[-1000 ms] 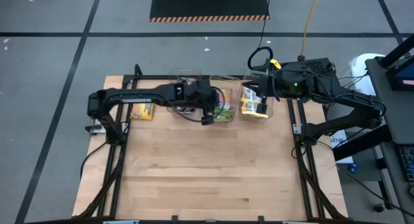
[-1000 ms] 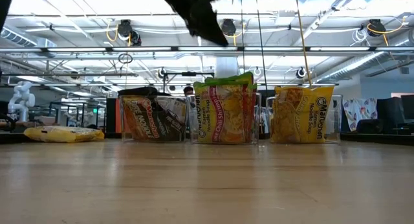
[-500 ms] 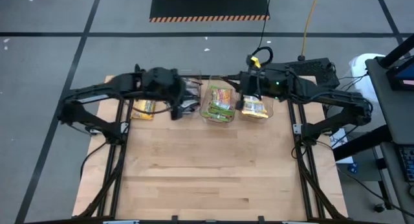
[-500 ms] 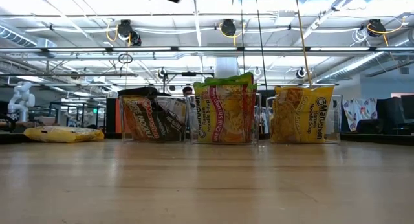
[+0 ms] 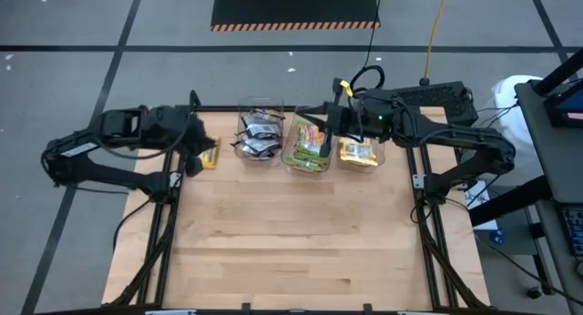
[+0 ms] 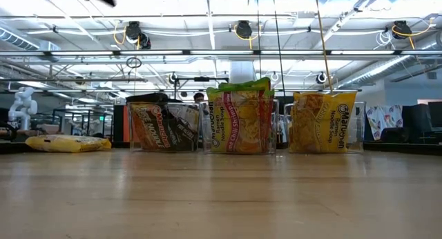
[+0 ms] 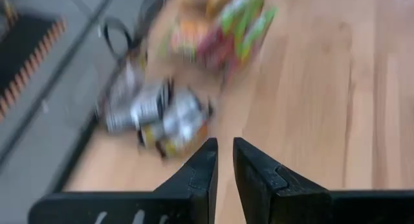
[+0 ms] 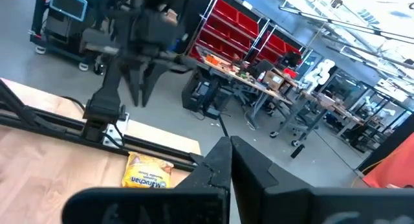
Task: Sort Maruchan noodles
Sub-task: Put the yellow noodle pack into the right transparent bin
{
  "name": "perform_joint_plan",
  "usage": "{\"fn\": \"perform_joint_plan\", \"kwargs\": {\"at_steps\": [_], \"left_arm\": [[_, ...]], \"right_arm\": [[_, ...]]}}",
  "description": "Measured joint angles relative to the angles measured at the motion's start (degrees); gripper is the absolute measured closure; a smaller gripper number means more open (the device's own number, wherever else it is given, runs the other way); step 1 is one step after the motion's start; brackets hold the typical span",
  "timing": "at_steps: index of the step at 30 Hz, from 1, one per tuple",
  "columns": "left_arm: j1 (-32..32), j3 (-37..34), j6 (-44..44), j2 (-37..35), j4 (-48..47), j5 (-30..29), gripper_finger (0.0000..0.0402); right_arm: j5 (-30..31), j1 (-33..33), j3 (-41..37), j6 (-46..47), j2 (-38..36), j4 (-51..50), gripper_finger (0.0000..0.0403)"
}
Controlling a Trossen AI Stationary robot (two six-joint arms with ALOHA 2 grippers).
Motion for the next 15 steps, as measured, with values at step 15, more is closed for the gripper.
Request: {"fn": "perform_joint_plan", "kwargs": {"at_steps": [15], "left_arm": [[0.11,-23.51,-37.37,-2.35,-5.29,-9.99,0.0346]], "right_arm": [[0.02,0.02,0.0,0.62,-0.56,-1.17,0.0403]]}}
